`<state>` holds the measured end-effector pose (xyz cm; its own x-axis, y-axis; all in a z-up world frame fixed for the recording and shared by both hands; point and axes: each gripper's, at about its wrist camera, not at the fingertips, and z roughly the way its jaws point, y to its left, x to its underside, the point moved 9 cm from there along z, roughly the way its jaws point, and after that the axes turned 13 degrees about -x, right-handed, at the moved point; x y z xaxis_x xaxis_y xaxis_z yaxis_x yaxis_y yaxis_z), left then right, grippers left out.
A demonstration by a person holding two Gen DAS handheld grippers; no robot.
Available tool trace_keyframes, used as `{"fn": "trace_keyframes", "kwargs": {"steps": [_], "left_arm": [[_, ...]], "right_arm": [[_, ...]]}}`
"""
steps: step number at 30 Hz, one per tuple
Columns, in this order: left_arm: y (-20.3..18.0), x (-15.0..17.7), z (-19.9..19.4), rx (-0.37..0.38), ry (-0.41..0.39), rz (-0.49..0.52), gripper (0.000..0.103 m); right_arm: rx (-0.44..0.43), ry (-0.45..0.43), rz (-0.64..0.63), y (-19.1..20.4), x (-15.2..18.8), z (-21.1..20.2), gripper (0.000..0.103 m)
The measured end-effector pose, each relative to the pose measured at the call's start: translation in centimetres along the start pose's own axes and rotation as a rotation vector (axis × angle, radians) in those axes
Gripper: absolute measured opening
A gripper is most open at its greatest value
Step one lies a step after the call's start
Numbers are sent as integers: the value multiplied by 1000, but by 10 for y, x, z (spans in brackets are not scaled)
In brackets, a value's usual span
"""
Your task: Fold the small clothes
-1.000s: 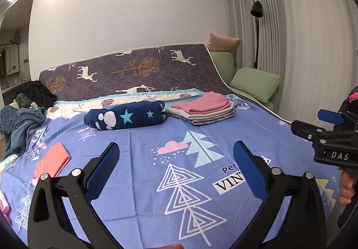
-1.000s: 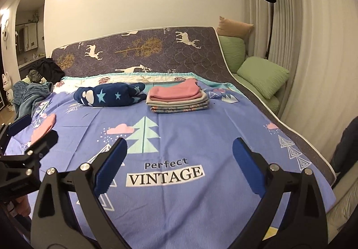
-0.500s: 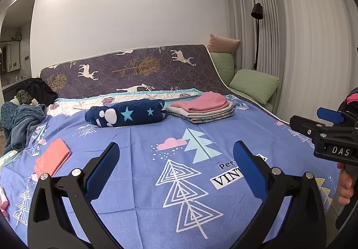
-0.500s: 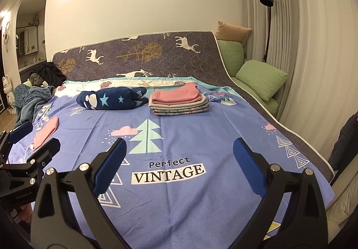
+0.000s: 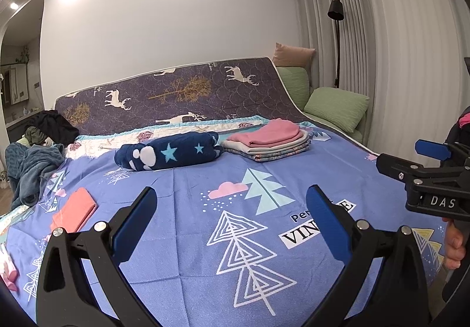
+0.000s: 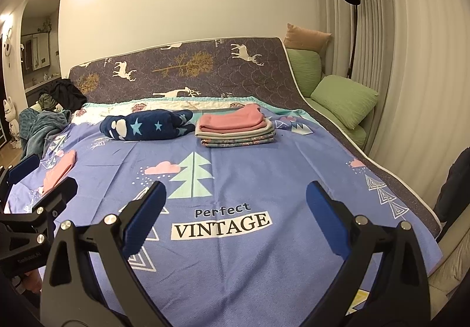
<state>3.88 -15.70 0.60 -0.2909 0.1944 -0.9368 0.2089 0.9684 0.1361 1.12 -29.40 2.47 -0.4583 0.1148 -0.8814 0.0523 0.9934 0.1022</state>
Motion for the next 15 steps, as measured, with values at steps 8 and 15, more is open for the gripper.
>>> {"fn": "trace_keyframes", "kwargs": {"steps": [8,15], "left_arm": [[-2,1,1,-4,2,10,101],[-2,0,0,-8,1,14,101]], "right_arm": [[0,4,-1,0,4,3,98],[-2,10,0,1,7,4,98]]}}
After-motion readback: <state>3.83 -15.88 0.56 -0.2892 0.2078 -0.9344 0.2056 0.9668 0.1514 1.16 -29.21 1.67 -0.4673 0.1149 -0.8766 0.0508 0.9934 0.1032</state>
